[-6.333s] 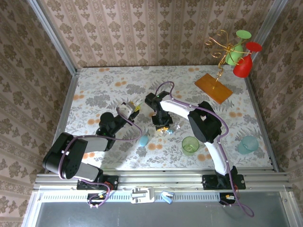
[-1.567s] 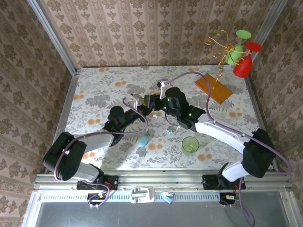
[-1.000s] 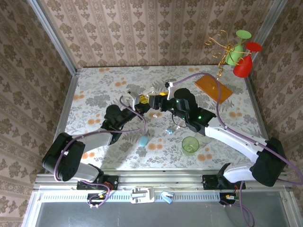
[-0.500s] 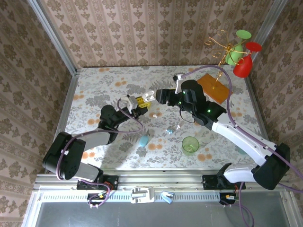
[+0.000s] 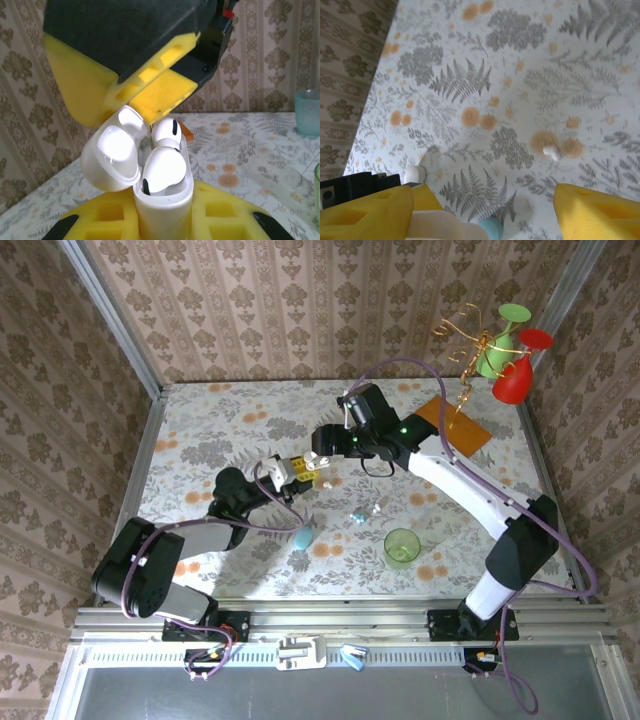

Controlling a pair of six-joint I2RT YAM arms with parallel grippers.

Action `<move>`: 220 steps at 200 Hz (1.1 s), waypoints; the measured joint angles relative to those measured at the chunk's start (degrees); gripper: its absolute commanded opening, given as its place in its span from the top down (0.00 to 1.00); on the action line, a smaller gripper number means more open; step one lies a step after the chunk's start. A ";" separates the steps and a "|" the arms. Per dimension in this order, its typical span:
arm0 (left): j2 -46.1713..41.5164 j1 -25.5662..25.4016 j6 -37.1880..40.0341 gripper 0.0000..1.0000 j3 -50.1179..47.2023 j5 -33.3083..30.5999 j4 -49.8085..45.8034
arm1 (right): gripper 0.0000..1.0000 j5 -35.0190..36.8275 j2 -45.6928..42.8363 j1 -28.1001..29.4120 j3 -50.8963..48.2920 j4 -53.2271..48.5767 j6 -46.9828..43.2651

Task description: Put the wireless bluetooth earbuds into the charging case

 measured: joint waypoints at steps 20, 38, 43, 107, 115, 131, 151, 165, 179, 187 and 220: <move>0.00 0.13 1.07 1.00 -0.63 -0.90 -1.46 | 0.26 -0.87 0.20 -0.44 0.00 -2.16 0.87; 0.00 0.48 1.20 1.00 -0.72 -2.91 -2.16 | 0.26 -1.81 -0.52 -0.61 -0.85 -2.14 1.29; 0.00 0.66 1.14 1.00 -0.72 -3.39 -2.34 | 0.26 -2.12 -0.94 -0.66 -1.51 -2.12 1.33; -0.22 2.27 -3.65 1.00 0.04 -9.03 -5.99 | 0.24 -3.85 -7.54 -1.29 -10.82 1.75 0.96; -0.46 3.26 -5.33 1.00 0.81 -10.51 -8.74 | 0.22 -3.87 -8.96 -1.29 -12.33 3.52 0.20; -1.01 5.29 -8.46 1.00 2.97 -14.53 -14.99 | 0.13 -3.63 -11.85 -1.29 -15.58 7.45 -1.90; -1.57 7.39 -11.78 1.00 5.68 -19.41 -23.17 | 0.04 -1.90 -16.09 -1.29 -21.22 13.03 -4.33; -1.53 8.63 -14.14 1.00 7.43 -21.81 -28.52 | 0.00 -0.94 -18.45 -1.29 -24.96 16.35 -5.86; -0.79 9.94 -16.70 1.00 9.42 -23.34 -33.75 | 0.00 -0.59 -19.54 -1.29 -27.80 19.63 -6.91; 0.31 10.62 -18.08 1.00 11.06 -23.87 -36.57 | 0.00 -0.68 -19.80 -1.29 -29.29 21.64 -7.32; 6.67 12.48 -22.69 1.00 18.49 -25.20 -47.45 | 0.00 -2.62 -19.98 -1.29 -34.36 28.44 -7.63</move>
